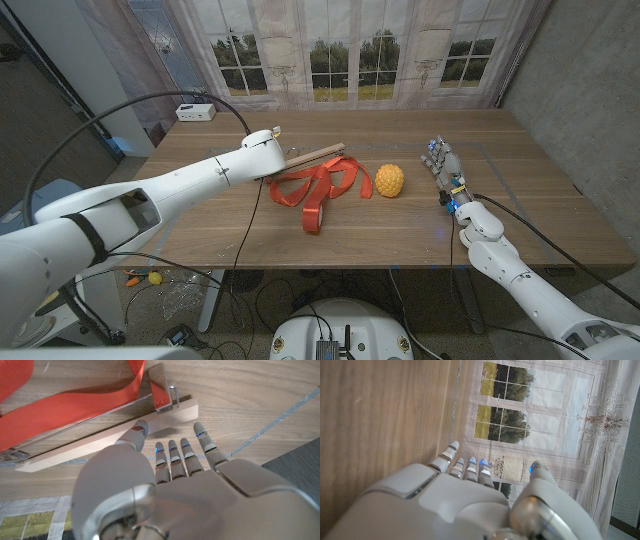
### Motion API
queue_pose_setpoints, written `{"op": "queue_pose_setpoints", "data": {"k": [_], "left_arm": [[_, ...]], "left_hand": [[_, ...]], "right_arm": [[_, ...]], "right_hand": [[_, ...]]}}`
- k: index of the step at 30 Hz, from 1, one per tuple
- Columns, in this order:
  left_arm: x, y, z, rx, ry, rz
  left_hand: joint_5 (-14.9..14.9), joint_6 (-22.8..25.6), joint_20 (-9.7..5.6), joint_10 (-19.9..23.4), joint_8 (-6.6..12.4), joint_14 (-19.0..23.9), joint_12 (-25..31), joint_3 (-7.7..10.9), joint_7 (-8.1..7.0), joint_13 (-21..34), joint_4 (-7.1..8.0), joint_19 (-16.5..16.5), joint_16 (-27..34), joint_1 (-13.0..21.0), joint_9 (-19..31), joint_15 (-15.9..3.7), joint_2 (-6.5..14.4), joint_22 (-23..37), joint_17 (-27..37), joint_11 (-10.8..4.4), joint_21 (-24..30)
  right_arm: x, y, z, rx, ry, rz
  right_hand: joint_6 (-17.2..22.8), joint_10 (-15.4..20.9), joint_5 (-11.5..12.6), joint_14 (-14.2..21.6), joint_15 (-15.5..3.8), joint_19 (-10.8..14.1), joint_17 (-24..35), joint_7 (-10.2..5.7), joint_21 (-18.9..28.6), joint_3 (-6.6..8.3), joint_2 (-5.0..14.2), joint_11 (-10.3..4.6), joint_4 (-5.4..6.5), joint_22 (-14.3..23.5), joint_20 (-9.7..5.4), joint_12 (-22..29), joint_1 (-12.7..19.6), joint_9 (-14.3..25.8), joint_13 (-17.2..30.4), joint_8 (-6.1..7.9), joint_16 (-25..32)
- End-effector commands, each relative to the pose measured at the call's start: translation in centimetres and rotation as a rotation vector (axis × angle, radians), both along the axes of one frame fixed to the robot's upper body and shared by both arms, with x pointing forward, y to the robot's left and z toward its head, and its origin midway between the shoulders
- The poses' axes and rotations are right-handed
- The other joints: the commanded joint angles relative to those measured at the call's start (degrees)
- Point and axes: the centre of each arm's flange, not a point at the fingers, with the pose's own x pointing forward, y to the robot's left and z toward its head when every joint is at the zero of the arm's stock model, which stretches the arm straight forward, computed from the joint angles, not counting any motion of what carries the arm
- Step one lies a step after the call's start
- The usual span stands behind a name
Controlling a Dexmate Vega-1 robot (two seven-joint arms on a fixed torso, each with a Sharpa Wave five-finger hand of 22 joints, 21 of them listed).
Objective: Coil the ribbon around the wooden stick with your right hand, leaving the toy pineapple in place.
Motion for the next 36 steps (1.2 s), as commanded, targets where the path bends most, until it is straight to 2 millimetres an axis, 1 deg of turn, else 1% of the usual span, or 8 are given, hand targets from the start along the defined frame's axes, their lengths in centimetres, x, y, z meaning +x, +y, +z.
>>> {"op": "queue_pose_setpoints", "data": {"k": [1,3,6,10,20,24,25,36], "left_arm": [[0.6,-0.5,0.5,0.120,0.039,0.067],[0.7,-0.5,0.5,0.131,0.049,0.069],[1.0,-0.5,0.6,0.144,0.060,0.070],[1.5,-0.6,0.8,0.159,0.074,0.076],[2.6,-1.2,1.4,0.244,0.118,0.124],[2.9,-1.5,1.5,0.286,0.128,0.148],[3.0,-1.6,1.5,0.294,0.131,0.151],[4.3,-2.5,1.3,0.330,0.176,0.095]], "left_hand": [[0.20,1.06,-0.45,1.29,0.08,1.50,0.42,-0.67,-0.30,0.20,-0.11,0.87,0.84,1.23,0.26,-0.82,0.33,0.19,0.25,-0.25,0.28],[0.25,1.22,-2.02,2.97,-0.24,3.07,0.83,-1.35,-0.56,0.28,-0.16,2.64,1.33,2.15,0.29,-2.42,0.38,0.19,0.24,-0.91,0.87],[0.29,1.41,-2.54,4.65,-0.43,4.70,1.26,-1.91,-0.88,0.35,-0.15,3.85,1.86,2.93,0.30,-3.47,0.50,0.18,0.24,-1.24,1.28],[0.31,1.79,-2.53,5.58,-0.42,5.35,1.48,-2.27,-1.05,0.39,-0.18,3.98,2.02,3.39,0.31,-3.62,0.45,0.17,0.21,-2.00,1.31],[0.34,2.76,-2.00,6.74,-0.37,6.53,1.61,-3.08,-1.44,0.47,-0.02,3.81,2.36,4.22,0.32,-3.81,0.69,0.18,0.28,-1.80,1.22],[0.34,2.91,-2.10,7.44,-0.43,7.07,1.77,-3.40,-1.50,0.51,0.07,4.01,2.56,4.45,0.32,-3.83,0.79,0.18,0.33,-2.22,1.28],[0.36,3.08,-2.10,7.95,-0.43,7.57,1.89,-3.55,-1.62,0.53,0.09,4.04,2.73,4.62,0.32,-4.10,0.85,0.18,0.35,-2.75,1.28],[0.27,1.74,-1.82,6.97,-1.19,7.43,1.17,-4.79,-1.96,0.60,0.61,4.77,2.45,4.12,0.33,-4.44,0.40,0.16,0.37,-2.53,1.50]], "right_arm": [[0.1,0.2,-0.6,0.018,-0.008,-0.012],[0.1,0.3,-0.7,0.020,-0.008,-0.014],[0.1,0.3,-0.8,0.025,-0.010,-0.017],[0.1,0.2,-1.1,0.036,-0.016,-0.023],[0.1,0.0,-2.3,0.074,-0.026,-0.032],[0.2,-0.1,-2.9,0.091,-0.029,-0.036],[0.2,-0.2,-3.0,0.093,-0.029,-0.037],[0.0,-0.6,-4.0,0.111,-0.026,-0.055]], "right_hand": [[0.57,0.57,0.11,0.45,0.04,0.58,0.32,0.04,0.31,0.55,0.58,0.19,-0.11,0.15,-0.13,0.10,0.07,0.21,0.23,0.24,0.19],[0.61,0.65,0.11,0.58,0.02,0.63,0.32,0.04,0.32,0.58,0.62,0.24,-0.12,0.15,-0.11,0.11,0.08,0.21,0.24,0.25,0.23],[0.66,0.68,0.10,0.72,0.11,0.66,0.31,0.05,0.32,0.60,0.64,0.24,-0.14,0.15,-0.08,0.10,0.09,0.21,0.24,0.26,0.26],[0.70,0.85,0.10,0.87,0.18,0.74,0.31,0.07,0.34,0.63,0.68,0.23,-0.16,0.15,-0.05,0.13,0.10,0.21,0.24,0.26,0.29],[0.84,1.03,0.08,1.10,0.24,0.94,0.30,0.10,0.38,0.71,0.81,0.37,-0.20,0.15,-0.03,0.11,0.12,0.21,0.24,0.28,0.31],[0.93,1.25,0.07,1.38,0.32,1.13,0.31,0.08,0.42,0.77,0.90,0.48,-0.21,0.15,0.05,0.13,0.11,0.21,0.25,0.29,0.37],[0.95,1.27,0.06,1.39,0.37,1.19,0.31,0.03,0.44,0.77,0.91,0.48,-0.21,0.15,0.06,0.13,0.11,0.21,0.25,0.29,0.37],[1.22,1.62,0.02,1.66,0.52,1.31,0.32,-0.12,0.43,0.80,0.93,0.68,-0.26,0.16,0.16,0.15,0.07,0.21,0.26,0.34,0.39]]}}
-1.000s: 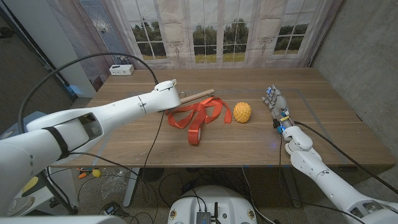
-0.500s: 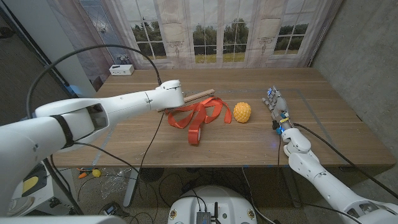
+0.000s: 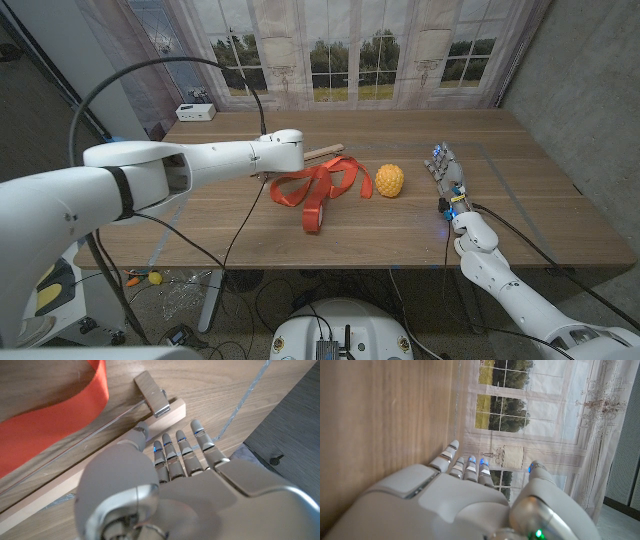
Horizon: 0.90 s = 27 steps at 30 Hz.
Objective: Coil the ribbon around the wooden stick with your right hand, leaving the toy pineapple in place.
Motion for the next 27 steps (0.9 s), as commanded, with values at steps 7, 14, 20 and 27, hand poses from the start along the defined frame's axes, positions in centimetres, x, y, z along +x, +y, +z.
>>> {"op": "queue_pose_setpoints", "data": {"k": [7,14,20,27], "left_arm": [[2.1,-0.5,0.0,0.021,0.022,-0.144],[2.9,-0.7,-0.3,0.032,0.026,-0.232],[3.5,-1.1,-0.6,0.053,0.039,-0.267],[3.8,-1.3,-1.1,0.100,0.009,-0.266]], "left_hand": [[0.58,3.82,0.27,4.94,1.03,6.27,1.17,0.75,-0.39,0.15,-0.25,5.36,1.13,1.44,0.08,-5.00,0.51,-0.05,-0.27,-1.18,2.09],[0.86,14.91,0.89,13.40,3.54,13.83,3.00,4.39,-1.04,0.21,-0.14,5.71,1.69,4.13,0.17,-7.08,3.15,-0.04,-0.20,-3.34,2.13],[0.84,20.25,-1.17,18.24,4.59,19.08,4.38,6.56,-1.45,0.82,-0.01,7.13,2.98,5.62,0.22,-8.58,3.59,0.02,0.19,-4.16,2.85],[0.36,31.39,-4.61,28.51,8.02,30.10,8.44,6.08,-0.57,3.85,-0.16,11.83,11.15,9.59,1.01,-9.99,4.06,0.26,5.99,-4.98,5.86]], "right_arm": [[-0.6,-0.6,-1.5,0.021,0.014,-0.046],[-1.0,-0.6,-1.8,0.021,0.019,-0.064],[-1.2,-0.6,-2.1,0.025,0.027,-0.076],[-1.5,-0.5,-2.8,0.030,0.039,-0.086]], "right_hand": [[0.77,0.83,0.00,0.57,0.45,0.63,0.34,-0.21,0.42,0.58,0.27,0.35,-0.03,0.17,0.09,0.19,-0.07,0.21,0.26,0.37,0.39],[0.82,0.98,-0.01,0.62,0.44,0.67,0.36,-0.25,0.40,0.59,0.31,0.31,-0.01,0.17,0.16,0.18,-0.13,0.21,0.27,0.35,0.37],[0.94,1.07,-0.03,0.69,0.45,0.68,0.38,-0.29,0.38,0.59,0.35,0.34,0.02,0.18,0.21,0.16,-0.21,0.22,0.28,0.37,0.36],[0.90,1.32,-0.04,1.01,0.51,0.77,0.39,-0.34,0.39,0.62,0.39,0.36,0.03,0.18,0.31,0.18,-0.27,0.22,0.28,0.31,0.43]]}}
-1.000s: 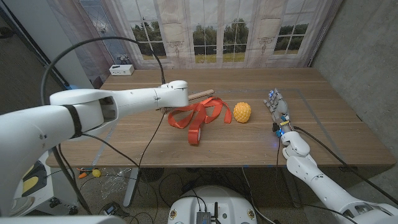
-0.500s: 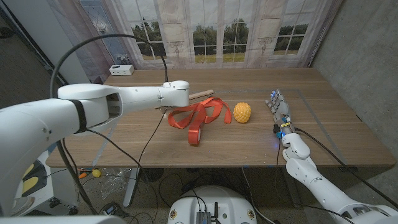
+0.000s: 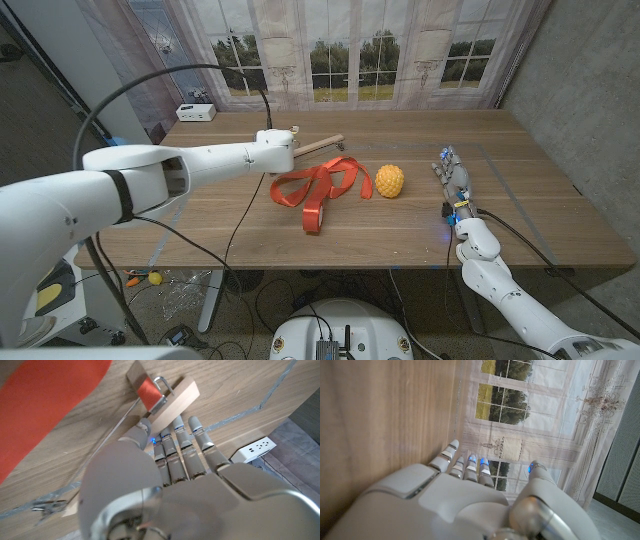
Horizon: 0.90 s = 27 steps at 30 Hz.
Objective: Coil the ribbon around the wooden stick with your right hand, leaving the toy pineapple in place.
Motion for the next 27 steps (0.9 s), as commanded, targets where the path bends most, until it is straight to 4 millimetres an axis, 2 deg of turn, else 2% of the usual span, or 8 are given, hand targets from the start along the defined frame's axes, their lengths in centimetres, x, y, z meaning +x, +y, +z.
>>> {"op": "queue_pose_setpoints", "data": {"k": [1,4,6,8,11,16,18,27], "left_arm": [[0.8,-0.4,-1.1,0.055,-0.013,-0.043],[0.9,-0.4,-1.4,0.065,-0.017,-0.041],[0.9,-0.2,-1.6,0.062,-0.030,-0.047],[0.8,0.0,-1.7,0.056,-0.068,-0.063],[0.2,0.5,-1.9,0.034,-0.163,-0.100],[-1.3,1.6,-2.0,-0.014,-0.358,-0.166],[-1.9,2.0,-1.9,-0.022,-0.407,-0.182],[-4.6,3.7,-1.9,-0.014,-0.561,-0.244]], "left_hand": [[-0.26,10.48,-1.23,9.74,2.62,5.43,1.69,-0.38,-6.06,2.05,-0.20,2.11,4.26,4.74,1.07,-8.56,2.33,0.24,3.78,-6.76,1.52],[-0.28,12.39,-1.74,11.31,3.45,7.61,3.28,-0.83,-4.48,4.42,-0.52,3.42,6.51,6.92,1.47,-8.48,2.11,0.45,6.47,-6.34,3.02],[-0.31,12.69,-1.48,11.89,3.84,8.58,4.19,-1.25,-4.13,5.72,-0.72,3.96,7.63,7.96,2.03,-8.48,1.88,0.60,7.92,-5.57,3.81],[-0.29,13.46,-1.03,12.09,4.75,9.69,5.31,-1.84,-2.79,7.86,-0.61,4.64,9.41,9.42,3.08,-7.91,1.91,0.81,10.43,-4.35,5.13],[-0.20,13.49,-0.36,12.08,5.36,9.84,6.22,-2.15,-1.59,9.86,-0.76,6.09,10.58,10.94,4.06,-7.71,1.74,0.93,12.71,-3.64,6.74],[-0.10,12.01,-1.99,9.88,6.18,15.43,8.35,-1.98,0.52,15.14,-0.73,12.76,13.01,14.44,7.20,-8.83,1.19,1.02,17.01,-0.32,12.87],[-0.11,11.47,-2.28,9.02,6.23,17.13,8.82,-1.95,0.98,16.36,-0.63,14.03,13.40,14.92,8.05,-8.92,1.04,0.86,18.00,0.67,14.19],[-0.21,11.00,-3.03,8.15,6.43,17.89,9.56,-1.88,1.46,18.06,-0.33,13.50,13.43,15.28,9.28,-8.83,1.08,0.60,19.52,1.61,15.05]], "right_arm": [[-0.5,0.1,-0.9,0.002,0.019,-0.023],[-0.7,0.1,-1.0,-0.001,0.017,-0.031],[-0.9,0.2,-1.0,-0.003,0.016,-0.034],[-1.1,0.2,-0.9,-0.005,0.015,-0.034],[-1.3,0.3,-0.9,-0.006,0.012,-0.036],[-1.7,0.6,-0.9,-0.010,0.008,-0.035],[-1.8,0.7,-0.8,-0.014,0.005,-0.034],[-2.4,1.8,-0.6,-0.036,-0.004,-0.023]], "right_hand": [[0.63,0.46,-0.04,0.70,0.18,0.48,0.11,-0.07,0.39,0.44,0.16,0.05,-0.16,0.18,-0.01,0.20,-0.05,0.22,0.29,0.32,0.43],[0.69,0.50,-0.04,0.74,0.14,0.52,0.11,-0.08,0.40,0.44,0.16,0.03,-0.16,0.18,0.06,0.20,-0.06,0.22,0.29,0.33,0.43],[0.73,0.57,-0.05,0.79,0.13,0.56,0.11,-0.11,0.40,0.44,0.16,-0.01,-0.16,0.18,0.09,0.20,-0.08,0.22,0.29,0.34,0.43],[0.75,0.68,-0.05,0.91,0.12,0.57,0.11,-0.12,0.40,0.45,0.16,0.12,-0.17,0.19,0.06,0.22,-0.09,0.22,0.29,0.33,0.46],[0.79,0.67,-0.05,0.98,0.14,0.59,0.11,-0.12,0.39,0.45,0.16,0.16,-0.18,0.19,0.08,0.17,-0.11,0.22,0.30,0.33,0.45],[0.84,0.73,-0.06,1.01,0.24,0.62,0.11,-0.13,0.37,0.47,0.17,0.15,-0.20,0.19,0.09,0.15,-0.13,0.22,0.30,0.32,0.42],[0.88,0.75,-0.06,1.06,0.18,0.66,0.11,-0.10,0.38,0.48,0.17,0.15,-0.20,0.19,0.10,0.13,-0.14,0.22,0.30,0.33,0.42],[1.02,0.95,-0.06,1.23,0.23,0.72,0.11,-0.02,0.36,0.50,0.15,0.21,-0.25,0.19,0.13,0.12,-0.15,0.22,0.31,0.33,0.40]]}}
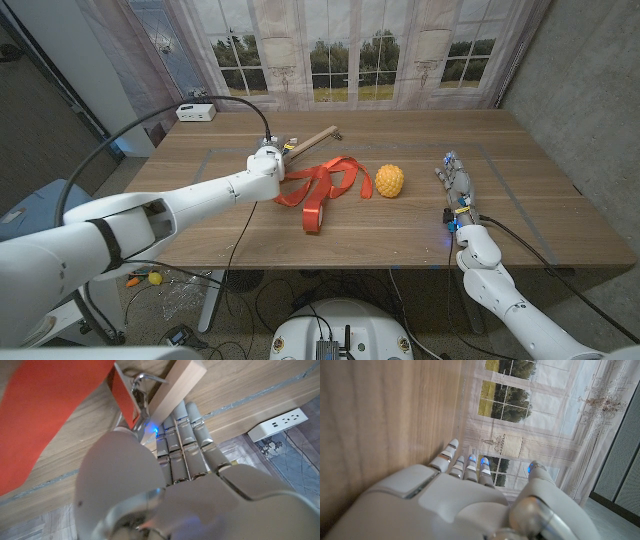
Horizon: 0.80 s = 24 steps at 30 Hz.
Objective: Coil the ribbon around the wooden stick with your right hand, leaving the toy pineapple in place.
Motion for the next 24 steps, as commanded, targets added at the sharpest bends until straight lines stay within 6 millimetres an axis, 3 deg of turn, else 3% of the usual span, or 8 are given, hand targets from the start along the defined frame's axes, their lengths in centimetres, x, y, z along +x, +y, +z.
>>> {"op": "queue_pose_setpoints", "data": {"k": [1,11,17,24], "left_arm": [[-3.9,3.1,0.5,-0.029,-0.263,-0.077],[-6.8,4.5,0.4,0.008,-0.379,-0.102],[-8.3,5.4,0.2,0.038,-0.431,-0.124],[-9.8,6.8,0.0,0.058,-0.491,-0.165]], "left_hand": [[0.07,5.37,-2.62,3.37,1.72,10.80,0.66,0.04,-4.18,16.11,0.21,1.92,0.09,8.58,9.28,-14.92,7.86,-0.05,16.36,-2.85,0.61],[0.01,5.12,-3.53,2.64,1.88,11.39,1.61,0.17,-3.24,17.82,0.34,1.20,-0.14,8.89,10.27,-14.74,7.72,-0.16,17.82,-2.75,1.47],[-0.15,5.21,-3.75,2.11,1.74,11.35,1.96,0.13,-3.37,18.62,0.57,0.32,-0.42,8.82,10.19,-14.76,7.70,-0.16,18.55,-3.44,1.79],[-0.24,5.39,-4.22,1.93,1.61,11.35,2.45,0.00,-4.00,19.50,0.70,-0.86,-0.73,8.72,10.04,-14.88,7.52,-0.13,19.43,-4.13,2.16]], "right_arm": [[-0.7,1.2,0.3,-0.025,-0.007,0.008],[-1.6,2.4,0.7,-0.044,-0.021,0.013],[-2.5,3.4,0.8,-0.066,-0.024,0.005],[-4.4,5.4,1.2,-0.122,-0.021,-0.027]], "right_hand": [[0.42,0.65,-0.06,0.44,0.02,0.41,0.11,-0.02,0.36,0.26,0.16,-0.18,-0.04,0.19,-0.18,0.16,-0.15,0.22,0.31,0.34,0.40],[0.68,0.90,-0.06,0.50,0.07,0.44,0.09,-0.06,0.33,0.31,0.15,0.00,-0.13,0.19,-0.08,0.14,-0.13,0.23,0.32,0.38,0.32],[0.75,0.93,-0.05,0.64,0.00,0.47,0.07,-0.04,0.32,0.36,0.13,-0.09,-0.23,0.19,-0.05,0.10,-0.04,0.22,0.32,0.37,0.32],[1.53,2.17,-0.07,3.84,1.33,1.44,-0.15,-0.10,0.54,0.99,-0.23,-0.28,-1.90,0.21,1.03,0.26,1.91,0.20,0.33,0.47,1.06]]}}
